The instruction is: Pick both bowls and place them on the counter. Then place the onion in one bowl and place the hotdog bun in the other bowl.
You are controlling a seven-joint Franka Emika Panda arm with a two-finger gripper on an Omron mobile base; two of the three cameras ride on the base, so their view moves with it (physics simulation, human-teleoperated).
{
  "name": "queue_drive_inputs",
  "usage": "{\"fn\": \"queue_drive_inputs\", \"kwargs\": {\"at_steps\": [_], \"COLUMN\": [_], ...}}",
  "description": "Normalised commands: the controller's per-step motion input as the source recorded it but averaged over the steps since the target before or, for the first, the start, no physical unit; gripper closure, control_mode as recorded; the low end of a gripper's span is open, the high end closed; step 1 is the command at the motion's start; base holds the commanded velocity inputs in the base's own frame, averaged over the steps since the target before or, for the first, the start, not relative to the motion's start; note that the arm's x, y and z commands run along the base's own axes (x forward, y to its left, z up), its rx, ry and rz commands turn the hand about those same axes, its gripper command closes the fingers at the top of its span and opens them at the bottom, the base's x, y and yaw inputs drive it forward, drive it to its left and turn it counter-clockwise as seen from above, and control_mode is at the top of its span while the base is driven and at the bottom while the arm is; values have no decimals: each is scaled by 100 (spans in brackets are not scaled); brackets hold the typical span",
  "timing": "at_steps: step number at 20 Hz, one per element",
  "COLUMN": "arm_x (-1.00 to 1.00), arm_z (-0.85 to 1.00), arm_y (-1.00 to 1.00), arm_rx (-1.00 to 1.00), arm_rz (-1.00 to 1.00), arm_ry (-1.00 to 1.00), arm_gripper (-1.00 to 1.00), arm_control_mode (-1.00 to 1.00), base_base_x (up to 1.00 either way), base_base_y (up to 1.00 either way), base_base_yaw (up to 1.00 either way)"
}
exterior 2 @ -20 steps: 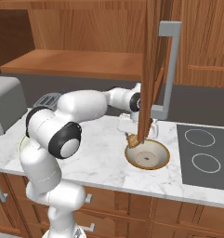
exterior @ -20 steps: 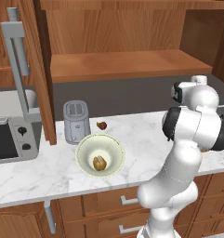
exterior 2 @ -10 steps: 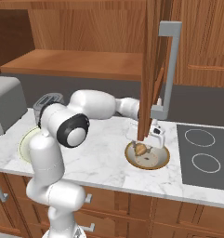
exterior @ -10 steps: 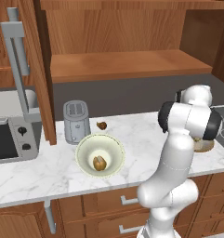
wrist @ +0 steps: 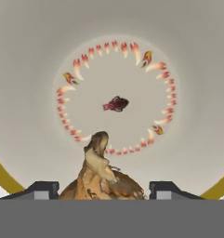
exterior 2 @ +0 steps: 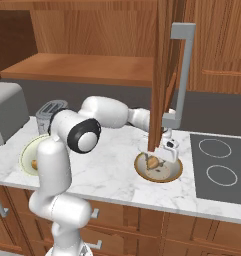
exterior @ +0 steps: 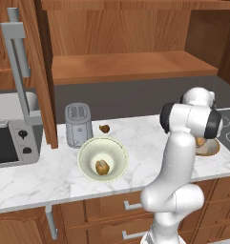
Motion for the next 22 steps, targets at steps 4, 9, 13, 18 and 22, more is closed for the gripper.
{"fn": "queue_drive_inputs", "kwargs": {"at_steps": [4,9,13,18,22], "arm_x": [3,9,2,0,-3], "arm_z": [-21,-14,-7,0,11], "arm_y": [-10,-6,-4,2,6], "arm_rx": [3,3,1,0,0], "arm_rz": [-1,0,0,0,-1], "arm_ry": [0,0,0,0,-1], "arm_gripper": [100,-100,-100,-100,-100], "arm_control_mode": [-100,-100,-100,-100,-100], "base_base_x": [0,0,0,0,0], "base_base_y": [0,0,0,0,0], "base_base_yaw": [0,0,0,0,0]}}
